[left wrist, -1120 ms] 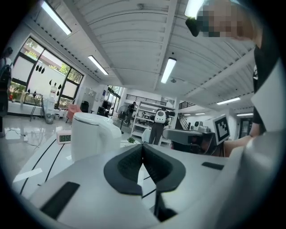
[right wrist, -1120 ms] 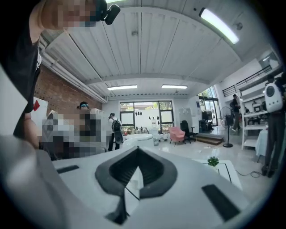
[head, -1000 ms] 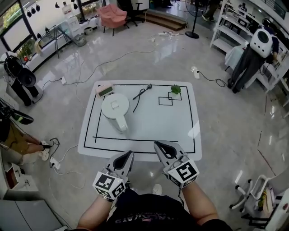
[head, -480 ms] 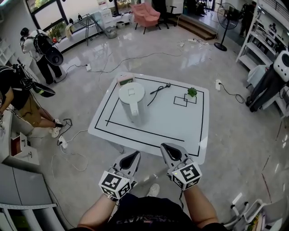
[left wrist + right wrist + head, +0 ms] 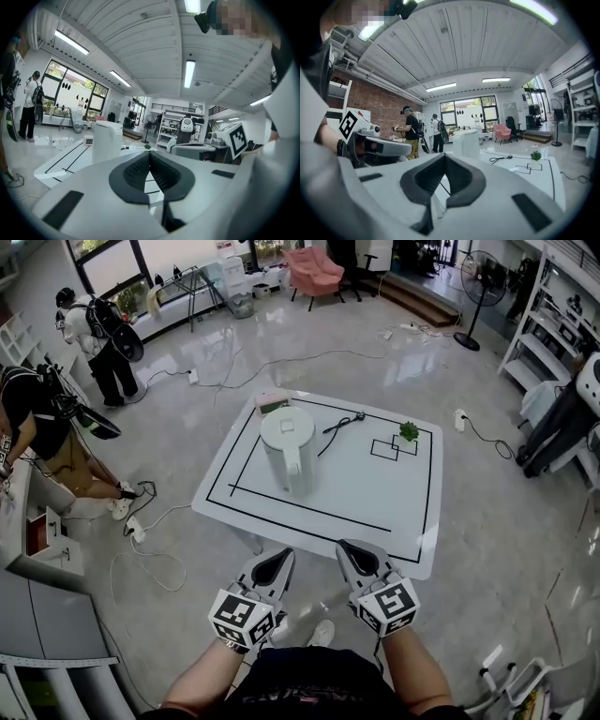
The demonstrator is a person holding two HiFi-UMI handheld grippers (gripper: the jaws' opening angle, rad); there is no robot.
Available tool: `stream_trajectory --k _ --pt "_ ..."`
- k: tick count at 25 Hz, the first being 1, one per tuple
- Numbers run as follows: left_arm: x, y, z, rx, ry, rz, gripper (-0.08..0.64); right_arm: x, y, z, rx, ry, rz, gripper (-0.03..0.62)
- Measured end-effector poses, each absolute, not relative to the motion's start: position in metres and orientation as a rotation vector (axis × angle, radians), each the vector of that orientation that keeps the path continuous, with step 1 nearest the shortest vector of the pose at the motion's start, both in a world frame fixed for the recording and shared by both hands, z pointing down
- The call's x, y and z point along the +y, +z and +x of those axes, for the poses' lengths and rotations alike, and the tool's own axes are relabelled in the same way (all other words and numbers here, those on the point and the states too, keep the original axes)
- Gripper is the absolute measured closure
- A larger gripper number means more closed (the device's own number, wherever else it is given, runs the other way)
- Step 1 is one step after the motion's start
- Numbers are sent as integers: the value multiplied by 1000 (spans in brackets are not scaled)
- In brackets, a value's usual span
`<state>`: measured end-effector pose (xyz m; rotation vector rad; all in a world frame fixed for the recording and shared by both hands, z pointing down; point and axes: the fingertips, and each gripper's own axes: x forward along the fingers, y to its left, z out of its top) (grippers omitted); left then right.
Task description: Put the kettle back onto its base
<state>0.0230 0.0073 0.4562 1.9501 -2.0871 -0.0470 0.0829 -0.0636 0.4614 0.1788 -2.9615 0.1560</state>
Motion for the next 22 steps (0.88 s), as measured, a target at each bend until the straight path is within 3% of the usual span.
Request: stream_trajectory --k 22 --pt "7 447 38 -2090 -50 1986 557 -60 453 96 -2971 124 181 591"
